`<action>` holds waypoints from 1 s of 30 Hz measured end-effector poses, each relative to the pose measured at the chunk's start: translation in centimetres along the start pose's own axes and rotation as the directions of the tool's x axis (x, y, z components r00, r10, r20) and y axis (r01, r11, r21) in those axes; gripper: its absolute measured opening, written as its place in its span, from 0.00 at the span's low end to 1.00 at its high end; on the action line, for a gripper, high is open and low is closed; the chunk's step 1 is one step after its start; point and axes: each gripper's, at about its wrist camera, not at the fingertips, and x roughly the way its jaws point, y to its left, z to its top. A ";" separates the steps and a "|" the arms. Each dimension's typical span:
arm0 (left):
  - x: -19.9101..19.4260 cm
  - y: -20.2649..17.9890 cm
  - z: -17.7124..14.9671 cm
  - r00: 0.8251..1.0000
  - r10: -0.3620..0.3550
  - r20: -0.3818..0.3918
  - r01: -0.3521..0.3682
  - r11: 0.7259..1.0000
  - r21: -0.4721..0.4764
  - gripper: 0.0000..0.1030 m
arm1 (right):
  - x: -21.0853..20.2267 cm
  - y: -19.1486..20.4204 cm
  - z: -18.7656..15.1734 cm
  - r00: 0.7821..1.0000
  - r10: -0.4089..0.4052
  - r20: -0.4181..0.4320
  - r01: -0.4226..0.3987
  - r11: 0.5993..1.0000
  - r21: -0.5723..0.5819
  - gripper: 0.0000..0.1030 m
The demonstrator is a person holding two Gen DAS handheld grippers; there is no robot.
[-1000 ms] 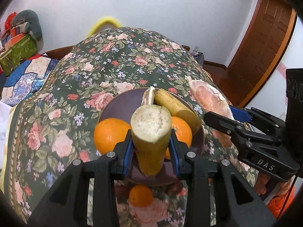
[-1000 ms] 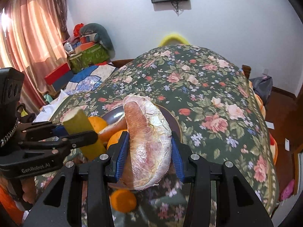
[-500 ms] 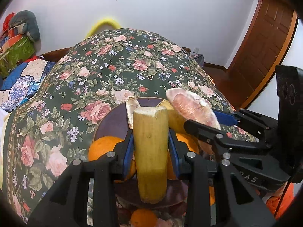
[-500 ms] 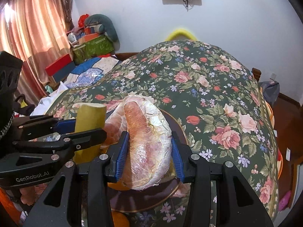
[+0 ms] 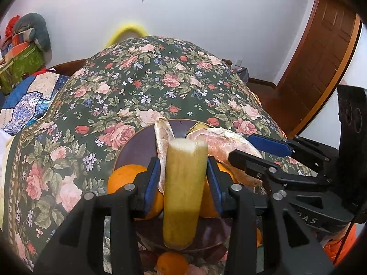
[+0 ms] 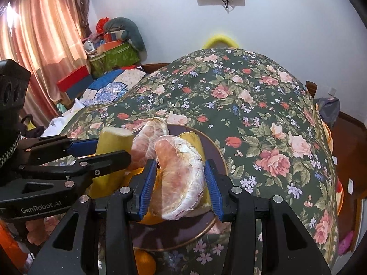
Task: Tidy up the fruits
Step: 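Carry the banana and pomelo segment onto the plate and open both tools, then grasp a small mandarin with the left tool while the right tool grasps another mandarin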
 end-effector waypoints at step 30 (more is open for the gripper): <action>-11.0 -1.6 -4.5 0.992 0.076 0.097 -0.080 0.996 0.042 0.56 | -9.5 4.1 -3.4 0.993 -0.068 0.098 0.069 0.998 -0.005 0.59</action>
